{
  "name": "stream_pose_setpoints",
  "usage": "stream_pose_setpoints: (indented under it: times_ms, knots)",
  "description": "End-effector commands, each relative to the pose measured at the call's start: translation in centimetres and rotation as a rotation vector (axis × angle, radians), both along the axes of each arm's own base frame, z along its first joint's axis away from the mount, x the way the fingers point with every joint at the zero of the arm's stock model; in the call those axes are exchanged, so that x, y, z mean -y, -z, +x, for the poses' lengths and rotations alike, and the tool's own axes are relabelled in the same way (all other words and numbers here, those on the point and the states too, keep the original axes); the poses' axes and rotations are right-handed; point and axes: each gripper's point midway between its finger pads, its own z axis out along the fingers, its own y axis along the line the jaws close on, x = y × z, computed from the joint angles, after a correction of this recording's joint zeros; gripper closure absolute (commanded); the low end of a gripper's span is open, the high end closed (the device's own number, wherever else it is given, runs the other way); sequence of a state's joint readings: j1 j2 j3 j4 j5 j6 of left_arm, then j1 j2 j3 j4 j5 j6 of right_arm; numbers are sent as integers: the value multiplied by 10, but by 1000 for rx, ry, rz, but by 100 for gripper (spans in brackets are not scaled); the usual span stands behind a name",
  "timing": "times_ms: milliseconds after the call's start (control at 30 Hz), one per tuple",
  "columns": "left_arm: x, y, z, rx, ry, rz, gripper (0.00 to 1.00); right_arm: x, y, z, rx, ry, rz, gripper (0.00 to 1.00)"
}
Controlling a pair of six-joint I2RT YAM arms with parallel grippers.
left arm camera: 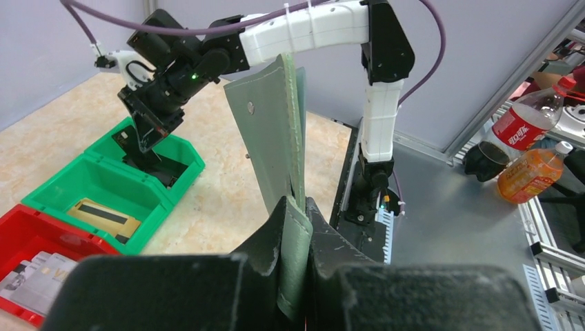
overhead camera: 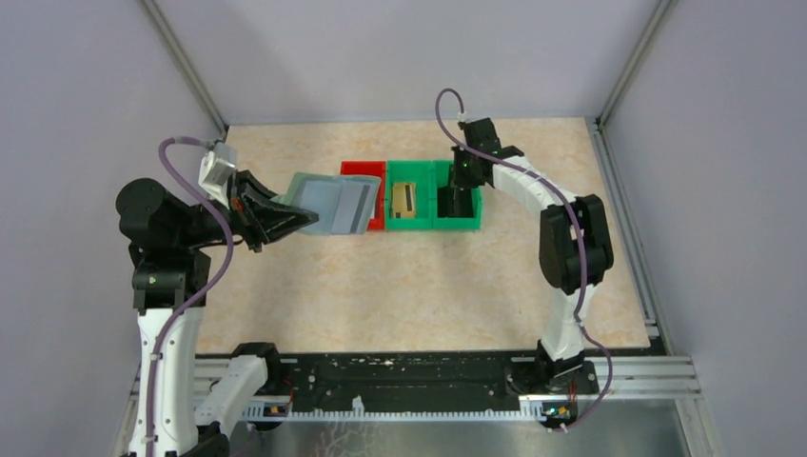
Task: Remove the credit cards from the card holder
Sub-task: Place the credit card in the storage box, then remove the credit card from the card holder.
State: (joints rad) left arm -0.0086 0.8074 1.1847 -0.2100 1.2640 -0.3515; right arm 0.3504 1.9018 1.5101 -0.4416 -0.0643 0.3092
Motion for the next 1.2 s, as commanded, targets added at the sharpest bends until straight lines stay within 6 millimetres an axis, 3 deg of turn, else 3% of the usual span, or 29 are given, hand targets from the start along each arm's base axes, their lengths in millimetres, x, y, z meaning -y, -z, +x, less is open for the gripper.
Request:
stream_pose_setpoints:
  times_ms: [0, 233, 400, 467, 567, 733, 867, 1000, 1067, 1167]
  knots:
    - [1, -10, -6, 34, 28, -12, 100, -3, -10, 16, 41, -12, 2, 100]
    - [2, -12, -9, 25, 32, -30, 100, -6, -1, 15, 40, -24, 14, 100]
    - [2, -11, -10, 37, 38, -28, 100, 5, -18, 18, 83, 25, -16, 80]
    - [2, -10, -11, 34, 43, -25, 100, 7, -35, 18, 111, 40, -10, 70]
    - [2, -13, -11, 46, 42, -24, 100, 3, -79, 17, 191, 31, 40, 57]
    - [2, -17, -13, 58, 35, -27, 100, -5, -150, 5, 313, 1, 149, 51]
    - [2, -15, -14, 54, 39, -26, 100, -34, -213, -34, 409, -152, 361, 34]
    - [2, -16, -15, 56, 48, -28, 100, -80, -277, -117, 536, -509, 646, 14]
    - [2, -16, -16, 55, 53, -27, 100, -92, -309, -166, 606, -719, 805, 2]
    - [3, -15, -19, 56, 64, -24, 100, -94, -337, -224, 672, -948, 934, 1]
